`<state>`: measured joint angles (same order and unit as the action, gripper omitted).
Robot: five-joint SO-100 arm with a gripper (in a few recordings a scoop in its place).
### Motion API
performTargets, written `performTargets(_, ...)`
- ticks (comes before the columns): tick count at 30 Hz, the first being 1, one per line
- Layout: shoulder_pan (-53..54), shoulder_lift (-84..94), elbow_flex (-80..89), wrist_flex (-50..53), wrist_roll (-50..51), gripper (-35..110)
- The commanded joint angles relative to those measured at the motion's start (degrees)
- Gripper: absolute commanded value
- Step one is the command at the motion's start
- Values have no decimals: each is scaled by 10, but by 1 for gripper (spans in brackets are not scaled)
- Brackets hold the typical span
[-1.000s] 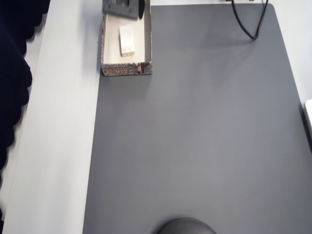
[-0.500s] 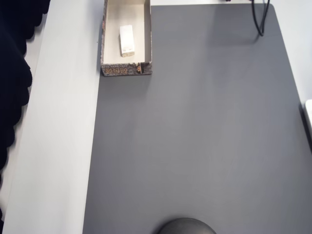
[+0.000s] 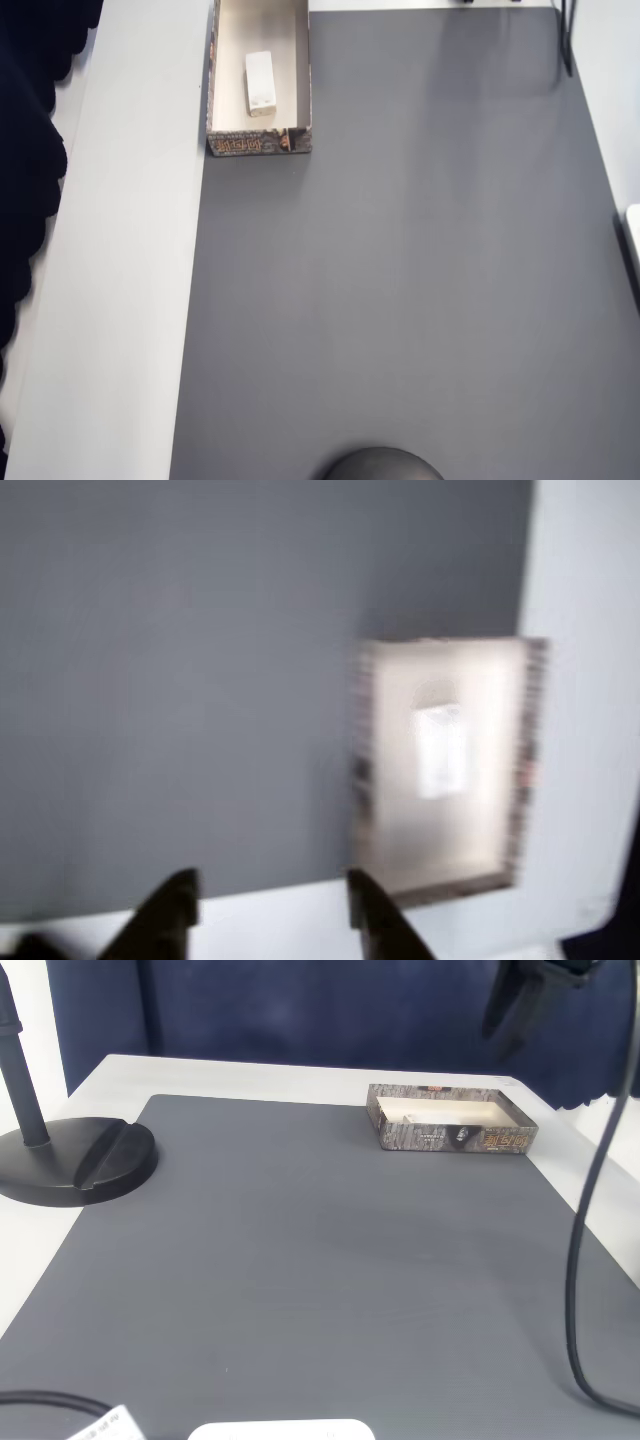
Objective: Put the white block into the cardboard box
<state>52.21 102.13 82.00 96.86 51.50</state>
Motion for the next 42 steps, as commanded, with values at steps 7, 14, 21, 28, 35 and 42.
performTargets(7, -166, 209, 225, -49, -272, -1)
performTargets(14, -245, 261, 262, -64, -297, -2)
performTargets(21, -317, 337, 396, -121, -319, -2)
performTargets(28, -361, 456, 563, -199, -326, -2)
performTargets(35, -382, 615, 686, -201, -357, -2)
performTargets(42, -412, 693, 735, -200, -348, -2)
